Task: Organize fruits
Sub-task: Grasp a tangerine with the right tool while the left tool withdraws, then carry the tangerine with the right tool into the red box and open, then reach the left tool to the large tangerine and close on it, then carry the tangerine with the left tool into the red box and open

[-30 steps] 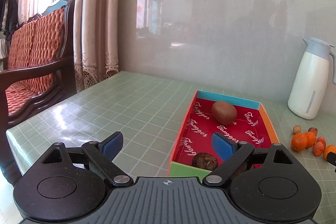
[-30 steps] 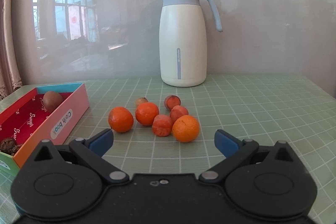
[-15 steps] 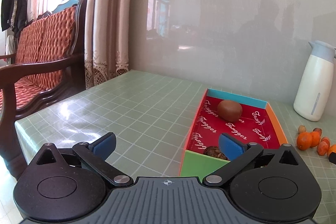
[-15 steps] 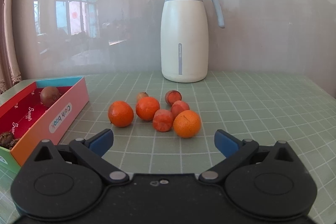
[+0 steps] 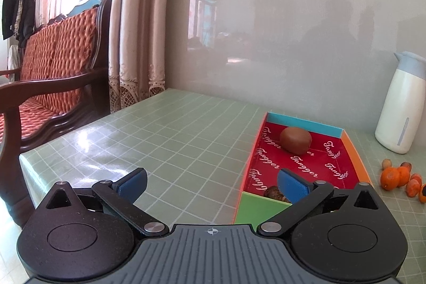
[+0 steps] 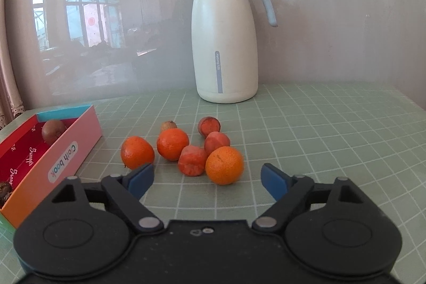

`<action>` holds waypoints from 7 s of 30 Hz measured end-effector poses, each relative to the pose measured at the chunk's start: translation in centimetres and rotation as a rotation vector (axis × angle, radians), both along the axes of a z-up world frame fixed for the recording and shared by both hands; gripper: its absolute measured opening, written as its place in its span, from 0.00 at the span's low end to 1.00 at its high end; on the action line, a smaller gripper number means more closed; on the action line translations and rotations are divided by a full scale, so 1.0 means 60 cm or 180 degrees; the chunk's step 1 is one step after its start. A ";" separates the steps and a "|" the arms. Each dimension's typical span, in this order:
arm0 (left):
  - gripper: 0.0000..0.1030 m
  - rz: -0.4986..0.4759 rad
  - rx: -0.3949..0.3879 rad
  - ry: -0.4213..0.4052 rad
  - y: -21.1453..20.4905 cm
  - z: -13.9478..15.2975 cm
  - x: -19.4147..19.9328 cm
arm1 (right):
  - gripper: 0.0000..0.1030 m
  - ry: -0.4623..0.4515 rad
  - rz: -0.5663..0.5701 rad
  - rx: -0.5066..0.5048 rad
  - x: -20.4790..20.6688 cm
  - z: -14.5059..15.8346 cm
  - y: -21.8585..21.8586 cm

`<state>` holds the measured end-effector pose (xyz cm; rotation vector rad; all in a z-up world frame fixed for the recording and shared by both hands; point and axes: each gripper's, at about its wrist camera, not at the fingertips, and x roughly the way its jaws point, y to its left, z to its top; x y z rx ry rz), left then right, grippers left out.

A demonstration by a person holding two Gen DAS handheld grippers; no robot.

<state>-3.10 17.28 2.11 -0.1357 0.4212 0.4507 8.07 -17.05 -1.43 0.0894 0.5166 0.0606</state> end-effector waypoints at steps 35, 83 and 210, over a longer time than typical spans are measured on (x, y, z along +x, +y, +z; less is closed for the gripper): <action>1.00 0.0267 -0.0018 -0.0013 0.047 -0.003 -0.030 | 0.35 0.0179 -0.0106 0.0016 0.031 -0.013 -0.008; 1.00 0.0354 0.0003 0.0006 0.071 -0.005 -0.055 | 0.63 -0.0241 0.1335 0.0020 -0.032 0.054 0.227; 0.41 -0.1015 0.0121 0.0026 -0.221 0.004 0.189 | 0.90 -0.0240 -0.0741 -0.0348 -0.082 0.007 -0.127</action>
